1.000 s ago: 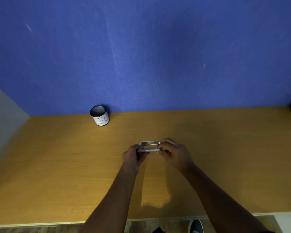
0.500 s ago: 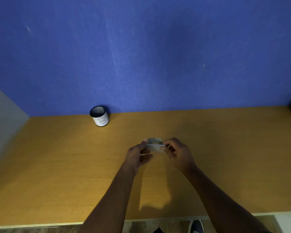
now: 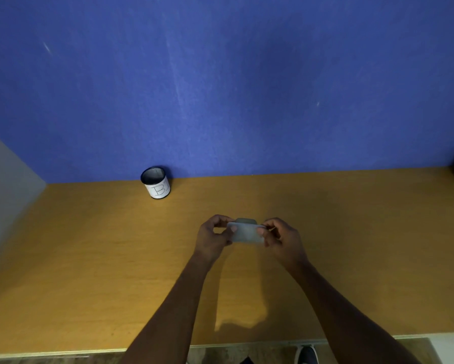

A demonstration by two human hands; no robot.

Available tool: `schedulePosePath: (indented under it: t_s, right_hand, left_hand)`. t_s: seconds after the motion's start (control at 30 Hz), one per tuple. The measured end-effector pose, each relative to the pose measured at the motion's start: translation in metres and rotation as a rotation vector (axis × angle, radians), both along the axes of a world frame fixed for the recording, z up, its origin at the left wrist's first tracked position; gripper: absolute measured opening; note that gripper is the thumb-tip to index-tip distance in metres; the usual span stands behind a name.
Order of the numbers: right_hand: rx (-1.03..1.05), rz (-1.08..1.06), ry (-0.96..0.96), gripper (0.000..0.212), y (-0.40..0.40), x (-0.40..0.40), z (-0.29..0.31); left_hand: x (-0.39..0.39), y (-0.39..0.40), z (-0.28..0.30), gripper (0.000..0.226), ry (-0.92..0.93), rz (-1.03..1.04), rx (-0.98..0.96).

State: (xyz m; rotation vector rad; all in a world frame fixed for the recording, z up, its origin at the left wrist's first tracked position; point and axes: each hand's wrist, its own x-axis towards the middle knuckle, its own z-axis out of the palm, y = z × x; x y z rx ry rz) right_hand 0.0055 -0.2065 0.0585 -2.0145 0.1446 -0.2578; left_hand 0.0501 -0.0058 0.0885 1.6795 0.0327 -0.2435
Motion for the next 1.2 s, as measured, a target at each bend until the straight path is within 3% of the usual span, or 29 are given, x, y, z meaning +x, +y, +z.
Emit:
schedulePosePath:
  t_s: [0.7,0.97,1.2]
  right_hand:
    - [0.037,0.023,0.003,0.007,0.0,0.003,0.007]
    - [0.304,-0.052,0.085,0.014,0.006,0.013,0.006]
    - [0.416,0.009,0.193,0.032,0.011,0.016,0.007]
  left_hand:
    - [0.002,-0.001,-0.003,0.007,-0.104,0.08,0.104]
    - [0.0,-0.003,-0.001,0.006,0.062,0.267,-0.154]
    - [-0.001,-0.003,0.005,0.012,0.105,0.237,-0.215]
